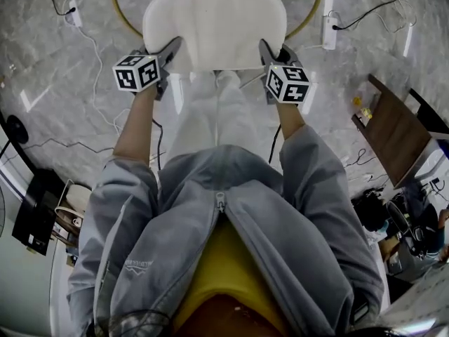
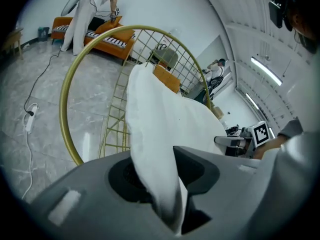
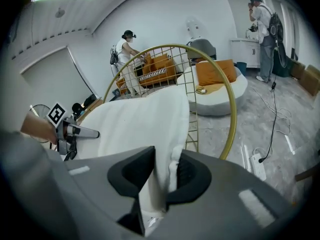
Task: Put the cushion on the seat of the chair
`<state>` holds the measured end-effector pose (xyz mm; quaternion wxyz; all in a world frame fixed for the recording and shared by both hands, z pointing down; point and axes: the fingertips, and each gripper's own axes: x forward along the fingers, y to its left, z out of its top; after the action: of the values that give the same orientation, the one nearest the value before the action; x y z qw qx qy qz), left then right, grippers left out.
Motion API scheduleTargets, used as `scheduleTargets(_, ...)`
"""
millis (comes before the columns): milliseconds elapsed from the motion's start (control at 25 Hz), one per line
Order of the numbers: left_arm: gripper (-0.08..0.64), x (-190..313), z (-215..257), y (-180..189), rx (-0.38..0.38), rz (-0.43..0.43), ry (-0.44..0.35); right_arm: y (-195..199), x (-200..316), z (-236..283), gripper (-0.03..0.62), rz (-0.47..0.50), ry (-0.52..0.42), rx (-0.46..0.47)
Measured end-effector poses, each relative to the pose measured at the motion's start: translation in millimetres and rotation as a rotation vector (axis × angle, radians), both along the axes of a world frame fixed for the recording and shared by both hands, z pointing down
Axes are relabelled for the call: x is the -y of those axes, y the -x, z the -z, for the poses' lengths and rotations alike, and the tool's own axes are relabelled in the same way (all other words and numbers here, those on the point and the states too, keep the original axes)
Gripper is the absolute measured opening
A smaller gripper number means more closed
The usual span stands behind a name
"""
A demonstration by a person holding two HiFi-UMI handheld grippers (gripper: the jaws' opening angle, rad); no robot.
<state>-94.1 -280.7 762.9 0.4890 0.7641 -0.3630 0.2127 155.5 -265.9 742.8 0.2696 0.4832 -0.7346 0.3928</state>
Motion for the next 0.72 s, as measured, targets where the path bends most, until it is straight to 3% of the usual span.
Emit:
scheduleTargets(200, 0.164, 12, -32, 7, 0.156, -0.051, 0.023, -1, 17, -28, 0.08, 0.021, 0.038, -0.037)
scheduleTargets(720, 0.211, 41, -67, -2, 0.316, -0.145, 0.065, -8, 31, -69, 0.098, -0.036, 0.119, -0.114)
